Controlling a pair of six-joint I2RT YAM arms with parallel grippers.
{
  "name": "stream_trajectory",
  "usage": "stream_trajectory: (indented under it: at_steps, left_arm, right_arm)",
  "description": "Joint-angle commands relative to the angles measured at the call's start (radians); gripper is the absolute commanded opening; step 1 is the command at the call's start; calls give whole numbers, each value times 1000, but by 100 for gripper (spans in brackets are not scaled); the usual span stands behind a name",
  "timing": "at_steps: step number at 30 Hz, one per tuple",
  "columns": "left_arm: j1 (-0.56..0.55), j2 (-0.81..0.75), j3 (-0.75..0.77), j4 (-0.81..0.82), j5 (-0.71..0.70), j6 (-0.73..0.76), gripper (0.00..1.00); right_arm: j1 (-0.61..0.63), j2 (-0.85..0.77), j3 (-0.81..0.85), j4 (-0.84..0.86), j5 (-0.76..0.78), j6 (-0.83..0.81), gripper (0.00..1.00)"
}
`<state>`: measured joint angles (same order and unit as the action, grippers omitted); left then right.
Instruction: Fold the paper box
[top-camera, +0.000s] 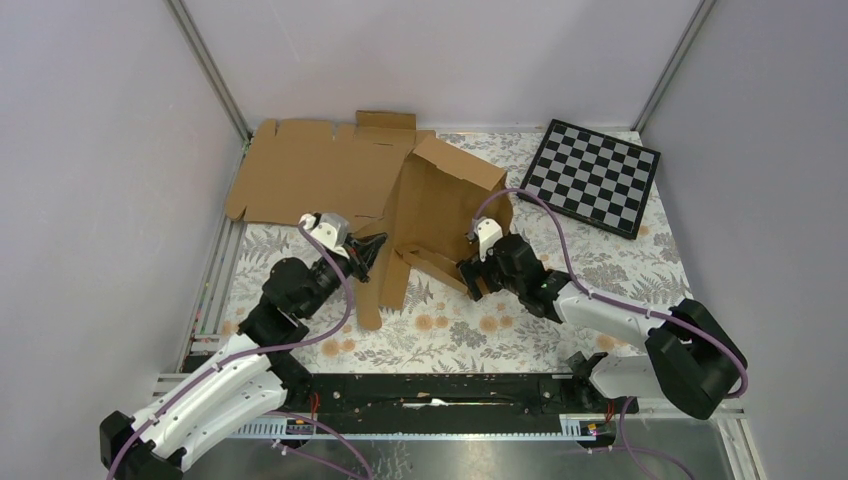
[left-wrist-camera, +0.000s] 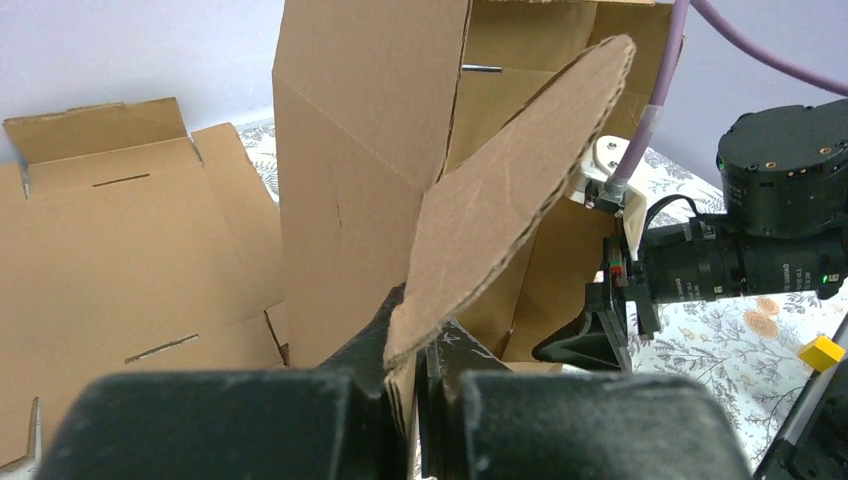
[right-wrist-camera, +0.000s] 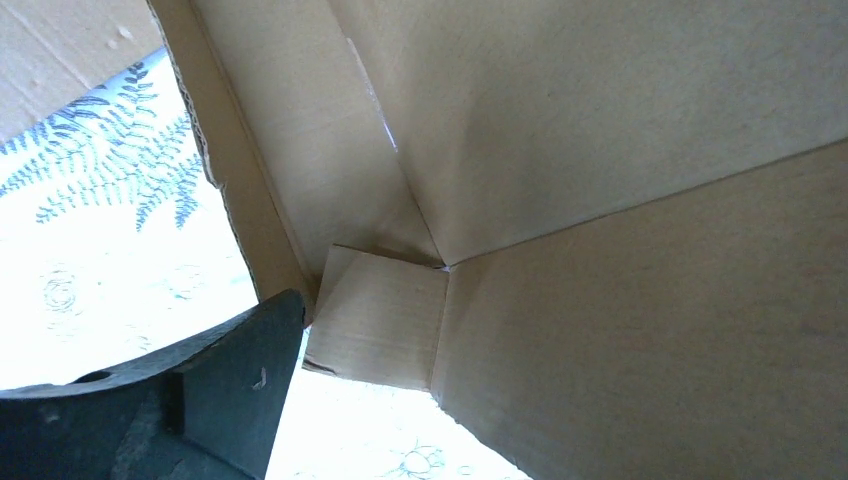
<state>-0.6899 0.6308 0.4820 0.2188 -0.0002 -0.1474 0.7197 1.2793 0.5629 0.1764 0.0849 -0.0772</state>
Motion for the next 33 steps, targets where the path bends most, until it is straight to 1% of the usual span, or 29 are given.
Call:
stream_trajectory:
  at_steps: [1, 3, 6, 10, 12, 16, 19, 21, 25, 29, 31, 33]
  left_arm:
    - [-5, -19, 0, 50, 43, -80, 0]
    - [-5, -18, -1, 57, 47, -102, 0]
    - [-5, -18, -13, 82, 52, -132, 0]
    - [-5, -15, -38, 134, 66, -178, 0]
    - [-4, -10, -58, 175, 87, -205, 0]
    - [-5, -2, -88, 273, 153, -256, 0]
    - [-5, 0, -105, 322, 170, -279, 0]
    - [-4, 1, -110, 336, 174, -282, 0]
    - [-4, 2, -103, 286, 126, -267, 0]
    - [-5, 6, -103, 245, 97, -255, 0]
    - [-5, 4, -107, 246, 97, -254, 0]
    - [-5, 2, -111, 244, 95, -253, 0]
  right_arm:
    - [41, 3, 28, -8, -54, 65, 100]
    - [44, -18, 24, -4, -71, 148, 100]
    - [43, -73, -15, 22, -81, 221, 100]
    - [43, -116, -47, 32, -111, 263, 100]
    - [43, -115, -52, 15, -93, 267, 100]
    - [44, -125, -34, -74, 46, 264, 100]
    - [44, -162, -35, -96, 203, 303, 100]
    - [41, -188, -36, -104, 277, 334, 100]
    - [37, -232, -20, -123, 355, 432, 100]
    - [3, -228, 11, -157, 369, 551, 100]
    - [-3, -200, 19, -161, 406, 574, 100]
    - [-3, -160, 22, -162, 417, 557, 100]
